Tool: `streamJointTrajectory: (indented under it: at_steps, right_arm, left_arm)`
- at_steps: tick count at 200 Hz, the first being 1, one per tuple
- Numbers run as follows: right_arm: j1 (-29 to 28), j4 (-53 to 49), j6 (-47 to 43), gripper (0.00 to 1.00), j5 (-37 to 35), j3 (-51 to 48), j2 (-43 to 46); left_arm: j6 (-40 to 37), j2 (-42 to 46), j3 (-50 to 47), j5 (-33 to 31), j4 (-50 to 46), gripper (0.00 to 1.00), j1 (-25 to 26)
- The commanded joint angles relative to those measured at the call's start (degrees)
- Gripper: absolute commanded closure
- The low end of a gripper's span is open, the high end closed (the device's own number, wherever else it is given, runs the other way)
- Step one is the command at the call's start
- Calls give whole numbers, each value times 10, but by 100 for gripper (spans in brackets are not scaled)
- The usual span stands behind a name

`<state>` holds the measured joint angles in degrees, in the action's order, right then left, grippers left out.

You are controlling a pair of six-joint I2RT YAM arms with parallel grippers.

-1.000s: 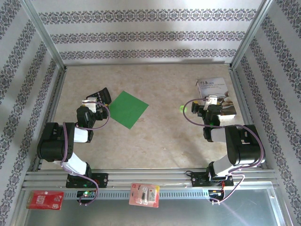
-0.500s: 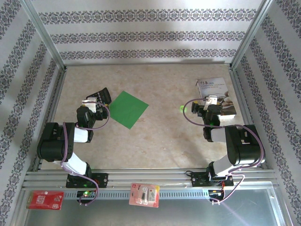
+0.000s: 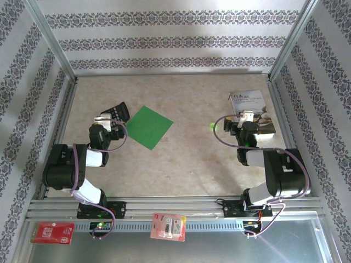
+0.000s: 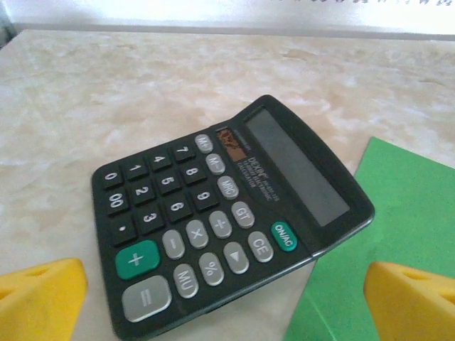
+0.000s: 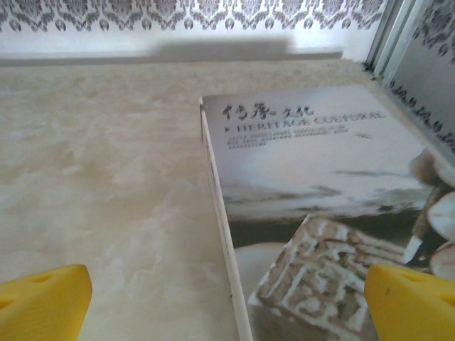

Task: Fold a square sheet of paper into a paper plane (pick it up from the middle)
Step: Move the square sheet of paper to the center of the table.

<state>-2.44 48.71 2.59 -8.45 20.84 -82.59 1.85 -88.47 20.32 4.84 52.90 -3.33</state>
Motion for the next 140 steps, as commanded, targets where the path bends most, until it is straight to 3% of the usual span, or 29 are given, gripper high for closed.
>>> streamJointTrajectory:
  at_steps: [1, 17, 39, 50, 69, 85, 102, 120, 140]
  right_arm:
    - [-7, -92, 23, 2, -81, 18, 106]
    - [9, -210, 92, 2, -126, 44, 184]
    - [25, -326, 154, 2, -152, 62, 263]
    - [30, -370, 182, 2, -119, 67, 295]
    - [24, -428, 219, 2, -32, 87, 312]
    - [-22, -484, 228, 2, 17, 122, 288]
    - [-104, -552, 200, 2, 15, 171, 242]
    - [-186, -602, 153, 2, 6, 214, 199]
    - [-217, -646, 147, 2, 19, 254, 153]
  left_arm:
    - [29, 92, 19, -63, -91, 0, 6]
    - [85, 153, 50, -108, -214, 0, 3]
    - [144, 214, 83, -64, -331, 0, 0]
    - [197, 238, 100, -48, -395, 0, 0]
    - [269, 265, 117, 45, -458, 0, 5]
    - [301, 265, 130, 86, -504, 0, 36]
    - [283, 244, 166, 58, -584, 0, 110]
    - [224, 184, 246, -15, -701, 0, 201]
    - [177, 95, 336, -97, -807, 0, 262]
